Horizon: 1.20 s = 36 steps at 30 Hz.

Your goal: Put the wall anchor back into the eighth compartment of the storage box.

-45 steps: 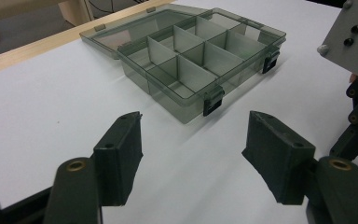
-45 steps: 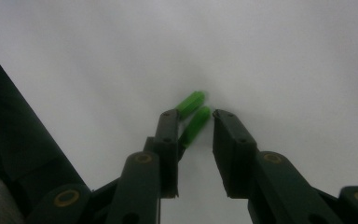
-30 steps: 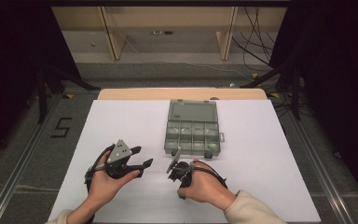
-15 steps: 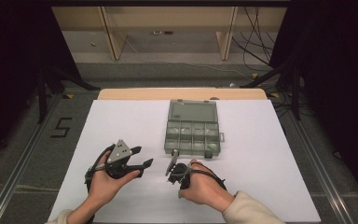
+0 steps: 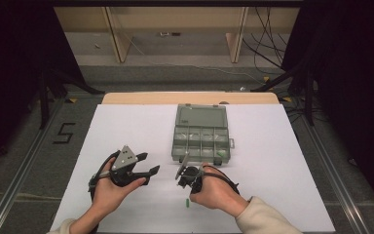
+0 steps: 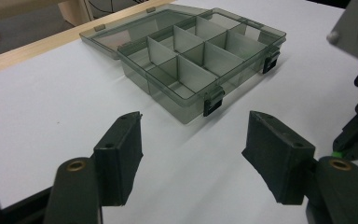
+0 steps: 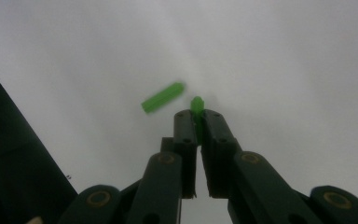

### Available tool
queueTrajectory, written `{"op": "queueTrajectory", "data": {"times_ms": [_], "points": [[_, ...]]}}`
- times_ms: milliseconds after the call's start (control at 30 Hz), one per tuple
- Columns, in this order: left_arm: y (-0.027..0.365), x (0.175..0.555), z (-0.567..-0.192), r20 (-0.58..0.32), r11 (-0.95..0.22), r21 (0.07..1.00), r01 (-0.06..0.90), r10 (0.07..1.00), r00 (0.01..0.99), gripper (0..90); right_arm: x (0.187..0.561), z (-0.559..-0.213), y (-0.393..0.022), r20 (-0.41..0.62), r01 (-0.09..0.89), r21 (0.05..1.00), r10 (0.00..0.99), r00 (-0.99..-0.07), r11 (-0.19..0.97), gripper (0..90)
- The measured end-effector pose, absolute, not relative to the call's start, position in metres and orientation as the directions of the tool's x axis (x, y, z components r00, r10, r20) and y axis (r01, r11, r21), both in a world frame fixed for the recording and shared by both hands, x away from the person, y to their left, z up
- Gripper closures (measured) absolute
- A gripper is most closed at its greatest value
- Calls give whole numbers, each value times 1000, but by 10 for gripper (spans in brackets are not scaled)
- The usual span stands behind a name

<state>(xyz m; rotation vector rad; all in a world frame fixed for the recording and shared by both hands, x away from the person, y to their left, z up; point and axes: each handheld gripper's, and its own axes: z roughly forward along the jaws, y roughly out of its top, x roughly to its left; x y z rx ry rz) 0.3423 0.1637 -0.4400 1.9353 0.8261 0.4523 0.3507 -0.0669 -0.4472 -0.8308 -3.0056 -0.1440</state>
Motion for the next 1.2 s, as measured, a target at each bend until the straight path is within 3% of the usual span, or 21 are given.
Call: {"op": "queueTrajectory", "data": {"times_ms": [600,1200], "points": [[163,344,-441,-24,-329,875,356,705,709,361,408,-391,-128,55,682,249,693,-719,688,854],[161,344,-441,-22,-333,872,359,705,708,362,458,-397,-164,-9,732,341,781,-625,590,853]]}}
